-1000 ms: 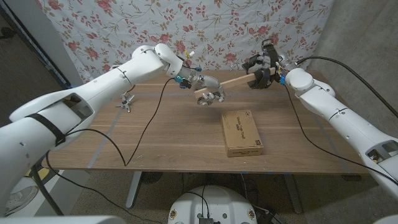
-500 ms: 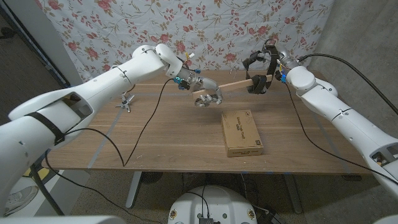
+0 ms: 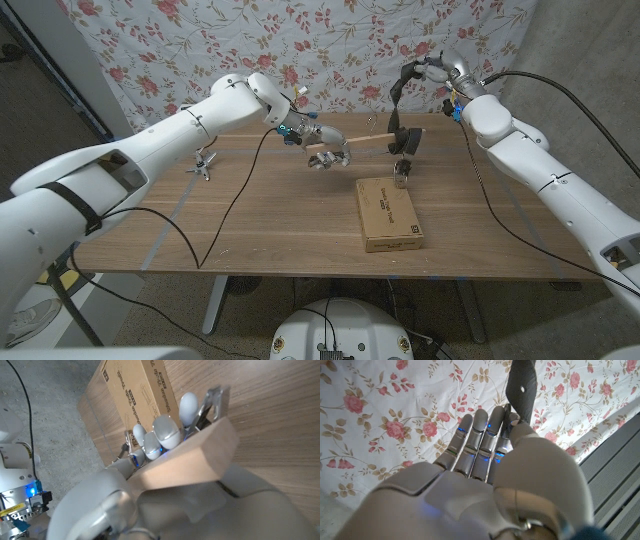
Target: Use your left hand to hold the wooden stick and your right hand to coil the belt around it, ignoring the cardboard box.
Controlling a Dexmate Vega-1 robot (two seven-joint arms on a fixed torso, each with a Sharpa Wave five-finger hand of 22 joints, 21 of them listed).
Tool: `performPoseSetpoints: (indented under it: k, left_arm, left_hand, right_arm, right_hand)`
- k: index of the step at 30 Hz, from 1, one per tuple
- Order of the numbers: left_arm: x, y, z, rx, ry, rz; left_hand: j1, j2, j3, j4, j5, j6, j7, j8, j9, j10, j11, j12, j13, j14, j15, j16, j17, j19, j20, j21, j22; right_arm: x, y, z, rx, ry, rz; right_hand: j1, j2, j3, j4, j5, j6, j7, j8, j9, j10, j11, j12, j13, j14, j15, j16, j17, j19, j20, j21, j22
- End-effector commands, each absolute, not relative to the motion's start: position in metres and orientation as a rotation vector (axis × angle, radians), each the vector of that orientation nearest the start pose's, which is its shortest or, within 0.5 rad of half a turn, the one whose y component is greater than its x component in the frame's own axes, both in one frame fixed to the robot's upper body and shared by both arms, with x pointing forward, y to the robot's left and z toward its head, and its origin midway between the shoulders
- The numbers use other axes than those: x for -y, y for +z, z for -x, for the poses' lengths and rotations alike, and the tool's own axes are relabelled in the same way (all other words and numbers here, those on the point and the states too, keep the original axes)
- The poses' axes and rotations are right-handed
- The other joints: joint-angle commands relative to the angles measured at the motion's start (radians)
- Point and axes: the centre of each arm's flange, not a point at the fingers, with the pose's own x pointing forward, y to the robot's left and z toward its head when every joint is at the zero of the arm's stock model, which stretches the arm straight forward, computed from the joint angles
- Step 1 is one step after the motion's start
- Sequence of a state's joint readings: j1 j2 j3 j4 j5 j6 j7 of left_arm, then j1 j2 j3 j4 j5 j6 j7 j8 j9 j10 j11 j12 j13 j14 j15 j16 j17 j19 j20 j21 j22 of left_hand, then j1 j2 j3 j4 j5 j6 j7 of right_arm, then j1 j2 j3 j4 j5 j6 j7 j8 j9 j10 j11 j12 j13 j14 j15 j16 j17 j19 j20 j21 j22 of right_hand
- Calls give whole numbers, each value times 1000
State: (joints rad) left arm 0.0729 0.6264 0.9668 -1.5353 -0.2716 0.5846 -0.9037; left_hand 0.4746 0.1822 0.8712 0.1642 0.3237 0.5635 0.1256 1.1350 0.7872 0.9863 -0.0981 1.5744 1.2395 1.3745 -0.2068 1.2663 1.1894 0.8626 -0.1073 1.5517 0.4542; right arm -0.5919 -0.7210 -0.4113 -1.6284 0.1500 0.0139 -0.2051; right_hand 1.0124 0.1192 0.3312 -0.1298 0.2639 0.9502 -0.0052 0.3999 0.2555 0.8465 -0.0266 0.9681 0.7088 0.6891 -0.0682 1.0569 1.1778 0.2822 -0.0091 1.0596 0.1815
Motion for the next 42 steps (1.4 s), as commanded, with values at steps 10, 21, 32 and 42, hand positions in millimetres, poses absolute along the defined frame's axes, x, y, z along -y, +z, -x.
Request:
performPoseSetpoints:
  k: [10, 21, 32, 42]
  left_arm:
    - [-120, 135, -614, 117, -760, -924]
    - [-121, 144, -615, 193, -671, -850]
    - [-117, 147, -618, 257, -634, -778]
    - [-116, 151, -615, 305, -611, -730]
  left_hand:
    - [10, 0, 9, -2, -1, 26, 33, 5, 1, 3, 0, 2, 4, 13, 0, 4, 5, 9, -33, 6, -3]
    - [11, 0, 9, -2, -2, 27, 36, 10, 9, 12, -1, 2, 4, 19, 0, 9, 6, 15, -32, 8, -1]
    - [12, 1, 10, -2, -2, 34, 37, 14, 13, 23, -1, 2, 4, 22, 1, 13, 4, 23, -33, 11, 1]
    - [13, 0, 11, -2, -3, 37, 36, 18, 18, 27, -1, 2, 4, 24, 0, 24, 8, 28, -33, 7, 0]
  right_arm:
    - [266, 213, -512, 1126, -86, 631]
    - [286, 202, -465, 1135, -193, 711]
    - [329, 166, -447, 1065, -234, 646]
    - [367, 118, -450, 995, -276, 562]
  right_hand:
    - [38, 45, 11, 5, 7, 85, -10, 9, 214, 10, -7, -2, -1, 13, -128, -12, 8, 0, -2, 6, 1]
    - [37, 37, 18, -1, 11, 93, -14, 10, 212, 25, -11, -2, -8, 25, -131, -25, 8, 5, 4, 10, 0]
    - [40, 14, 35, -18, 15, 114, -2, 5, 192, 56, 4, -4, -23, 51, -121, -44, 6, 15, 21, 14, -1]
    - [38, 1, 55, -27, 13, 134, 14, 4, 182, 73, 14, -5, -30, 66, -108, -50, 19, 14, 32, 14, -1]
